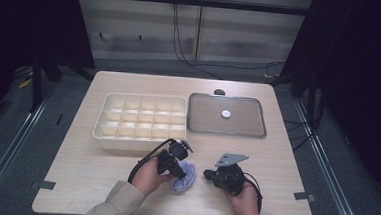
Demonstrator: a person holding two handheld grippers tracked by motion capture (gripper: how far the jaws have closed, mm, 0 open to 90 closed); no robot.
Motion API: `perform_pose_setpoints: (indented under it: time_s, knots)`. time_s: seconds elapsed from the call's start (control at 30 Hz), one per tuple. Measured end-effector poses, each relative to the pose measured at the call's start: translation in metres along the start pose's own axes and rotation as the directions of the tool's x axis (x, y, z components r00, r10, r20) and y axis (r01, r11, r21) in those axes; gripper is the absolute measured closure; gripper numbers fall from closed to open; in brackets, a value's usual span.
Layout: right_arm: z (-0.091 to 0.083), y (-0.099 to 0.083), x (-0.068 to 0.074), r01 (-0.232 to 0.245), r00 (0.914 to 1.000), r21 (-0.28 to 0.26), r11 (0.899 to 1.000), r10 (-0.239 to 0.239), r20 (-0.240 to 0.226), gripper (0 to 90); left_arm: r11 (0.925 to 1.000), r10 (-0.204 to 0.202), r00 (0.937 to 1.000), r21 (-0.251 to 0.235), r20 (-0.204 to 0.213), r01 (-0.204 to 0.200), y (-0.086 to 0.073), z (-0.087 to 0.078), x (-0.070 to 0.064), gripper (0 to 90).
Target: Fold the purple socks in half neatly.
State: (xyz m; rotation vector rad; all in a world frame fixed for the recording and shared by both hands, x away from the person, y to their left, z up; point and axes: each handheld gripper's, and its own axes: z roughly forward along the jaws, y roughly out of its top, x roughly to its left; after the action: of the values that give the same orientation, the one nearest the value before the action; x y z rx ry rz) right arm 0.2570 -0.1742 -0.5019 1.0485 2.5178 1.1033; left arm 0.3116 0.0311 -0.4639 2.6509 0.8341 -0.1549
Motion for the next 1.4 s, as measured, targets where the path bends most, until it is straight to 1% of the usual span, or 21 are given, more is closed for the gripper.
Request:
perform_pose_setpoints:
  time_s: [0.17,0.2,0.23,0.27,0.3,0.37,0.47,0.53,0.63,0.67,0.7,0.73,0.8,0.83,0.97,1.0,1.03,1.1,1.27,1.33,1.4]
  knots:
    - [0.000,0.000,0.000,-0.002,1.0000,0.001,1.000,0.002,0.002,85.9,0.9997,-0.007,0.9996,-0.024,0.027,0.007,0.000,-0.010,-0.002,83.7]
    - [0.000,0.000,0.000,-0.001,1.0000,-0.001,1.000,0.001,0.001,85.9,0.9996,0.007,0.9995,-0.028,0.030,-0.007,0.000,-0.012,-0.003,83.7]
    - [0.000,0.000,0.000,0.001,1.0000,-0.001,1.000,-0.001,0.001,85.8,0.9997,0.000,0.9995,-0.025,0.030,0.001,-0.001,-0.014,-0.005,84.0]
    - [0.000,0.000,0.000,0.001,1.0000,-0.001,1.000,-0.001,0.001,85.8,0.9997,0.012,0.9995,-0.023,0.030,-0.011,-0.001,-0.015,-0.005,84.3]
    - [0.000,0.000,0.000,-0.001,1.0000,-0.001,1.000,0.001,0.001,85.8,0.9995,0.014,0.9994,-0.027,0.031,-0.014,-0.002,-0.015,-0.006,84.3]
    - [0.000,0.000,0.000,0.003,1.0000,0.001,1.000,-0.003,0.002,85.9,0.9998,0.015,0.9995,-0.011,0.029,-0.015,-0.004,-0.014,-0.007,84.7]
    - [0.000,0.000,0.000,0.001,1.0000,-0.002,1.000,-0.001,0.002,85.8,1.0000,0.006,0.9995,0.001,0.031,-0.006,-0.007,-0.005,-0.006,84.5]
    - [0.000,0.000,0.000,0.002,1.0000,-0.003,1.000,-0.002,0.001,85.8,1.0000,0.004,0.9990,0.000,0.043,-0.004,-0.008,-0.001,-0.004,84.5]
    - [0.000,0.000,0.000,0.002,1.0000,-0.003,1.000,-0.002,0.000,85.9,1.0000,-0.003,0.9988,-0.004,0.049,0.003,-0.008,-0.002,-0.004,84.5]
    - [0.000,0.000,0.000,0.002,1.0000,-0.005,1.000,-0.002,-0.001,85.9,1.0000,0.003,0.9989,-0.004,0.047,-0.003,-0.008,-0.004,-0.003,84.4]
    - [0.000,0.000,0.000,0.002,1.0000,-0.005,1.000,-0.002,-0.001,85.9,1.0000,-0.005,0.9988,-0.007,0.048,0.006,-0.008,-0.005,-0.004,83.9]
    - [0.000,0.000,0.000,0.003,1.0000,-0.003,1.000,-0.003,0.001,85.9,0.9998,-0.001,0.9988,-0.017,0.049,0.002,-0.008,-0.008,-0.003,83.8]
    - [0.000,0.000,0.000,0.002,1.0000,-0.005,1.000,-0.002,0.001,85.9,0.9997,-0.008,0.9990,-0.024,0.045,0.009,-0.008,-0.013,-0.001,83.1]
    - [0.000,0.000,0.000,0.002,1.0000,-0.005,1.000,-0.002,0.001,85.9,0.9993,-0.020,0.9988,-0.030,0.045,0.021,-0.009,-0.015,0.000,83.0]
    - [0.000,0.000,0.001,0.003,1.0000,-0.002,1.000,-0.003,0.006,85.9,0.9987,-0.026,0.9990,-0.043,0.037,0.028,-0.011,-0.023,0.005,80.4]
    - [0.000,0.000,0.001,0.003,1.0000,-0.003,1.000,-0.003,0.006,85.9,0.9975,-0.043,0.9986,-0.055,0.032,0.045,-0.011,-0.025,0.006,80.1]
    - [0.000,0.000,0.001,0.003,1.0000,-0.002,1.000,-0.003,0.006,85.9,0.9976,-0.040,0.9988,-0.055,0.030,0.041,-0.011,-0.027,0.007,79.5]
    - [0.000,0.000,0.001,0.003,1.0000,-0.002,1.000,-0.003,0.006,85.9,0.9963,-0.050,0.9984,-0.069,0.028,0.051,-0.011,-0.029,0.010,75.9]
    - [0.000,0.000,0.001,0.003,1.0000,-0.002,1.000,-0.003,0.006,85.9,0.9943,-0.074,0.9971,-0.075,0.018,0.075,-0.011,-0.033,0.016,68.5]
    - [0.000,0.000,0.001,0.004,1.0000,-0.002,1.000,-0.004,0.006,85.9,0.9911,-0.105,0.9943,-0.081,0.018,0.106,-0.012,-0.033,0.020,66.7]
    - [0.000,0.000,0.001,0.004,1.0000,-0.002,1.000,-0.004,0.006,85.9,0.9900,-0.113,0.9934,-0.082,0.019,0.115,-0.014,-0.032,0.024,65.3]
